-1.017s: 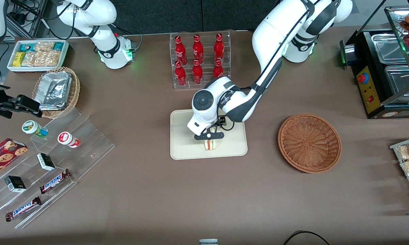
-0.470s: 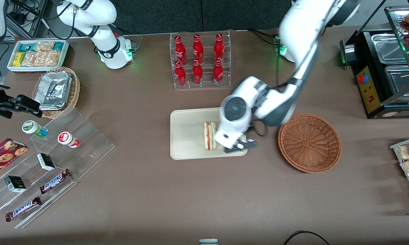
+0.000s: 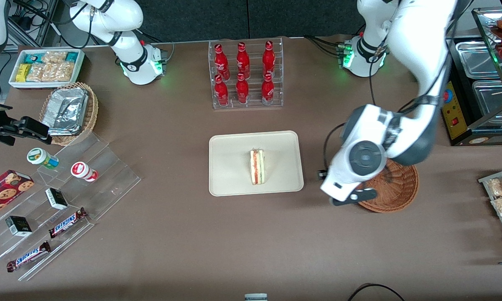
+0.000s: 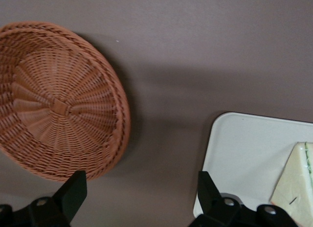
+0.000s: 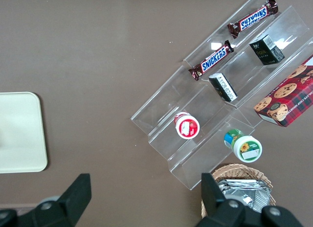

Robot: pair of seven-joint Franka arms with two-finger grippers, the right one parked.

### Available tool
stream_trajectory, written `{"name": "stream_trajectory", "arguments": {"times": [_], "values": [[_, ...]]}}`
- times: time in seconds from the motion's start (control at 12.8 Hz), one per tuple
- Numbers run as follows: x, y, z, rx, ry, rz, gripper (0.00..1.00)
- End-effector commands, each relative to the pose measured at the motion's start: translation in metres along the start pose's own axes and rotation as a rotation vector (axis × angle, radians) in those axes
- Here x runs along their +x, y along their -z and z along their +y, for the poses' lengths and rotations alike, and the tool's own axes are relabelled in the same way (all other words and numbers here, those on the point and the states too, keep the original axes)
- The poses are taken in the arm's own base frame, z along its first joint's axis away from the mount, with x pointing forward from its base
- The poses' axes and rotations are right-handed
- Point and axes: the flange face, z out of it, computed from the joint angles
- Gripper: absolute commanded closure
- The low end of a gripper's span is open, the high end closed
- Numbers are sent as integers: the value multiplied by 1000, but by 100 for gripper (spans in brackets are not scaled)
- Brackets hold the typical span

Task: Place sandwich from basket to tray

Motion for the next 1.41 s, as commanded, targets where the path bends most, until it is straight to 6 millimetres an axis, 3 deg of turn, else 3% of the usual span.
{"name": "stream_trajectory", "arguments": {"times": [0.0, 0.23, 0.31, 0.55, 1.02, 1.33], "values": [[-10, 28, -39, -13, -55, -28, 0], [-9, 50, -86, -25, -119, -48, 0], [-9, 55, -116, -35, -126, -52, 0], [-36, 83, -163, -66, -226, -23, 0], [-95, 150, -219, -39, -250, -19, 0], [-123, 175, -233, -16, -229, -19, 0]]}}
